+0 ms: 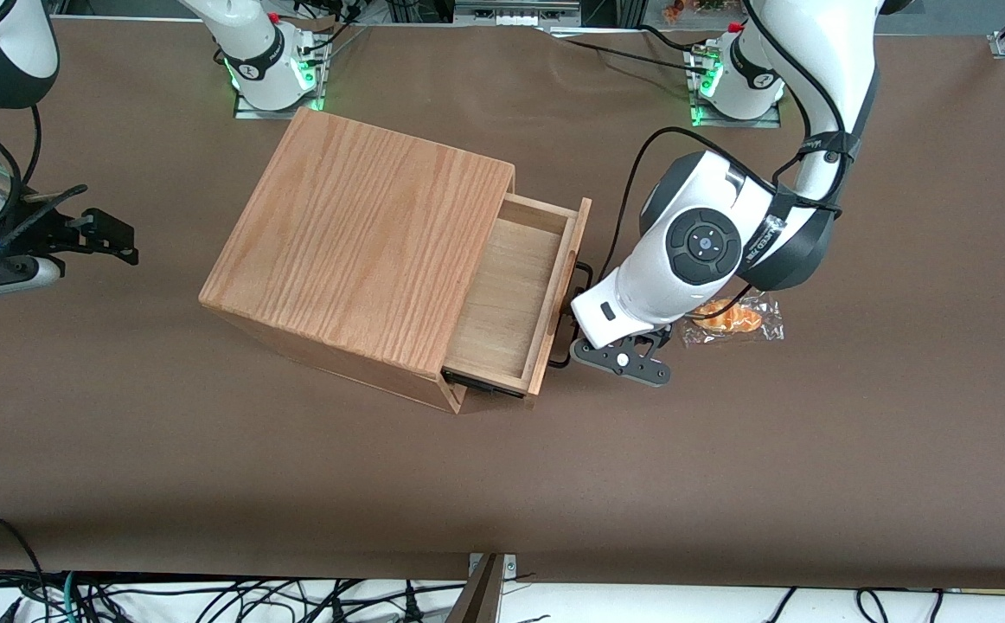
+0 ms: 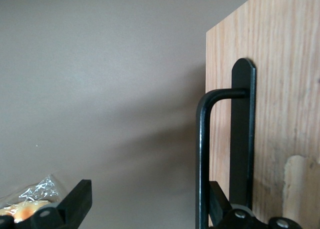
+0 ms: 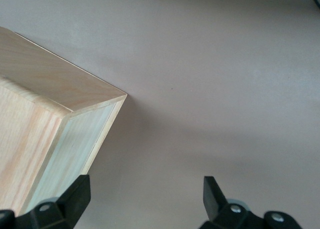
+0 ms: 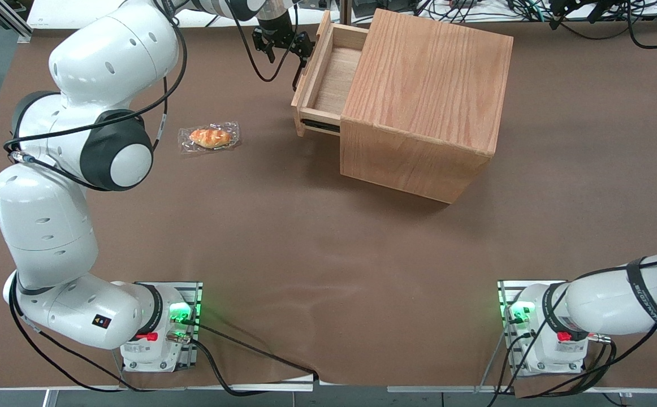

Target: Open top drawer with left arm

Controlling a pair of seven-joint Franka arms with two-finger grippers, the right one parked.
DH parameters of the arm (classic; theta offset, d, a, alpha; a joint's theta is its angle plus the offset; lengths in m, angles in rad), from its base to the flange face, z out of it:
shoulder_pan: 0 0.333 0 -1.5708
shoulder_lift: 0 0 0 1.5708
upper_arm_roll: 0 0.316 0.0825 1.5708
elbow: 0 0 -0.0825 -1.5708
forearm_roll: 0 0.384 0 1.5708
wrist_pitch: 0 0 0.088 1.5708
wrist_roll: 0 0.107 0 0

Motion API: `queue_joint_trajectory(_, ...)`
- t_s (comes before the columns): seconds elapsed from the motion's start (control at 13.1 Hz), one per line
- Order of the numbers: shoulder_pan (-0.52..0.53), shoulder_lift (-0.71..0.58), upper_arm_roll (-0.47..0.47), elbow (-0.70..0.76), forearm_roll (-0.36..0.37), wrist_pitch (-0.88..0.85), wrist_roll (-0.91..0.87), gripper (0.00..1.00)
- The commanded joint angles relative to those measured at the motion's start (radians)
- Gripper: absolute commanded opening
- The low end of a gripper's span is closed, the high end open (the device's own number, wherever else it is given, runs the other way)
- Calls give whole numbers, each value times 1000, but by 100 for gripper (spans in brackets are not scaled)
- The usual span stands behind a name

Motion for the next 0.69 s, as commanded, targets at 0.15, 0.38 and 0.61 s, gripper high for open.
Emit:
queue_joint_trajectory(0.15, 32, -80, 19, -29, 22, -85, 49, 100)
queue_joint_trajectory(0.38, 35, -144, 22, -28, 20, -181, 55, 100)
queue_joint_trajectory(0.61, 88, -190, 22, -28, 34, -284, 60, 100)
